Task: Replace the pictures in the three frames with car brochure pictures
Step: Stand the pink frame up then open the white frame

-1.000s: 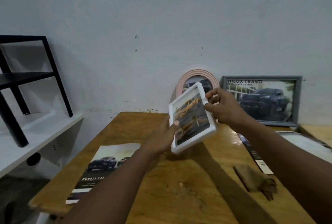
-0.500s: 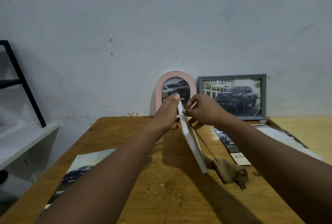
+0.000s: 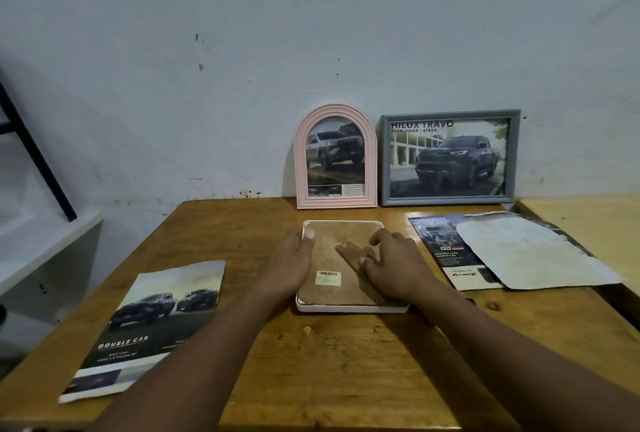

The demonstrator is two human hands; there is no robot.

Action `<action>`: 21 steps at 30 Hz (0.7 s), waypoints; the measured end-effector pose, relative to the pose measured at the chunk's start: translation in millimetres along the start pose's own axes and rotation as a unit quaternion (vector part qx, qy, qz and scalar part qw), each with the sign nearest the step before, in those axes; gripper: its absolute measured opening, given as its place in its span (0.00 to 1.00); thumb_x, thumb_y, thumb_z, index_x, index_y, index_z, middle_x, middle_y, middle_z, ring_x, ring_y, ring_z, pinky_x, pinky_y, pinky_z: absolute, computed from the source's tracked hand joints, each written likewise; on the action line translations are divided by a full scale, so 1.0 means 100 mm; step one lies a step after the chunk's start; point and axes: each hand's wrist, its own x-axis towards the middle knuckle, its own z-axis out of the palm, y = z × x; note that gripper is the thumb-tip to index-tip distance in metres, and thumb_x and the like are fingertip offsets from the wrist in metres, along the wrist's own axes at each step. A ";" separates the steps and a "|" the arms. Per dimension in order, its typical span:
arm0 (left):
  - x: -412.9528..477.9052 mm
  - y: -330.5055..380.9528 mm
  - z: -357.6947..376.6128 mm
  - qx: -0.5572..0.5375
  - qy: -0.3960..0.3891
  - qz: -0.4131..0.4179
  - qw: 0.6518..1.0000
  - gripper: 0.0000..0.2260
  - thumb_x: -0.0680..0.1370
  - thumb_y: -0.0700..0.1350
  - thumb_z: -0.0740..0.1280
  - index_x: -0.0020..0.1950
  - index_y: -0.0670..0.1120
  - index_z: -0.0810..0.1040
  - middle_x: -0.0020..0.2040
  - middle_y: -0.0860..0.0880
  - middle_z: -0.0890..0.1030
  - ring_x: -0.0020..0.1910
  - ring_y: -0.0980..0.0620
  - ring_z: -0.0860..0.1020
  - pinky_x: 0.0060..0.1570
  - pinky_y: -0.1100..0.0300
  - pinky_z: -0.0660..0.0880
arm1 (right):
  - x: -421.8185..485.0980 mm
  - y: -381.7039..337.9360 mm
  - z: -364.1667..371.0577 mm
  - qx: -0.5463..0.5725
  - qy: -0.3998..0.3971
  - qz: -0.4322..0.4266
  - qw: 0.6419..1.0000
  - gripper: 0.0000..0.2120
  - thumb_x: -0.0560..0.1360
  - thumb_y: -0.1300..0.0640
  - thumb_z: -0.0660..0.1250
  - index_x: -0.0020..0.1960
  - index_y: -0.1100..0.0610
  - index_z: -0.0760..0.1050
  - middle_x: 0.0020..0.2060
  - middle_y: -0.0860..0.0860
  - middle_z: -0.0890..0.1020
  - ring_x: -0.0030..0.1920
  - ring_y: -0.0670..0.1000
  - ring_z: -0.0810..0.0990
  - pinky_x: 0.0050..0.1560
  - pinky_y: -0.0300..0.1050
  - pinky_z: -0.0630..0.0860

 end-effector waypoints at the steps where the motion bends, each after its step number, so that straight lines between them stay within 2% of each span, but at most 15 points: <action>1: 0.00 -0.02 0.02 0.048 0.016 0.023 0.998 0.27 0.81 0.69 0.50 0.75 0.57 0.67 0.64 0.56 0.74 0.65 0.49 0.74 0.62 0.49 0.74 | 0.00 0.01 0.02 -0.013 0.006 -0.008 1.000 0.21 0.76 0.43 0.65 0.66 0.50 0.68 0.62 0.53 0.75 0.62 0.55 0.71 0.59 0.53 0.73; 4: 0.07 -0.02 0.05 0.184 0.053 0.071 0.979 0.35 0.77 0.74 0.45 0.76 0.57 0.65 0.73 0.49 0.74 0.70 0.44 0.72 0.66 0.41 0.73 | 0.10 0.02 0.00 -0.049 0.020 -0.023 0.998 0.22 0.78 0.41 0.62 0.67 0.49 0.67 0.63 0.52 0.75 0.63 0.54 0.71 0.60 0.53 0.73; 6: 0.16 0.00 0.09 0.202 0.067 0.081 0.974 0.30 0.81 0.69 0.48 0.79 0.56 0.62 0.78 0.49 0.67 0.75 0.44 0.66 0.71 0.42 0.68 | 0.24 0.02 -0.03 -0.067 0.014 -0.026 0.997 0.22 0.78 0.40 0.60 0.68 0.50 0.67 0.65 0.52 0.74 0.65 0.55 0.70 0.62 0.55 0.72; 8: 0.26 0.00 0.14 0.203 0.054 0.093 0.973 0.28 0.83 0.65 0.50 0.81 0.55 0.58 0.81 0.50 0.62 0.78 0.45 0.62 0.72 0.45 0.64 | 0.39 0.02 -0.02 -0.069 0.002 -0.017 0.997 0.23 0.79 0.40 0.59 0.68 0.51 0.67 0.65 0.53 0.75 0.66 0.56 0.70 0.64 0.57 0.70; 12: 0.40 -0.12 0.26 0.181 0.022 0.112 0.977 0.29 0.83 0.65 0.49 0.82 0.55 0.53 0.83 0.51 0.57 0.80 0.48 0.57 0.75 0.48 0.59 | 0.57 0.00 0.11 -0.086 -0.027 -0.003 0.996 0.25 0.79 0.38 0.57 0.70 0.51 0.65 0.67 0.54 0.73 0.68 0.57 0.69 0.66 0.59 0.68; 17: 0.42 -0.24 0.30 0.146 0.042 0.109 0.982 0.33 0.79 0.69 0.44 0.83 0.57 0.51 0.84 0.54 0.51 0.82 0.53 0.51 0.75 0.52 0.53 | 0.57 0.00 0.28 -0.116 0.030 -0.020 0.993 0.28 0.78 0.36 0.54 0.70 0.52 0.64 0.68 0.56 0.73 0.68 0.58 0.68 0.64 0.57 0.68; 21: 0.41 -0.21 0.30 0.158 0.035 0.105 0.981 0.36 0.77 0.70 0.42 0.83 0.58 0.51 0.84 0.53 0.49 0.82 0.52 0.49 0.76 0.49 0.53 | 0.62 -0.01 0.32 -0.109 0.039 -0.015 0.993 0.27 0.77 0.34 0.55 0.68 0.51 0.65 0.65 0.56 0.73 0.66 0.57 0.69 0.65 0.57 0.66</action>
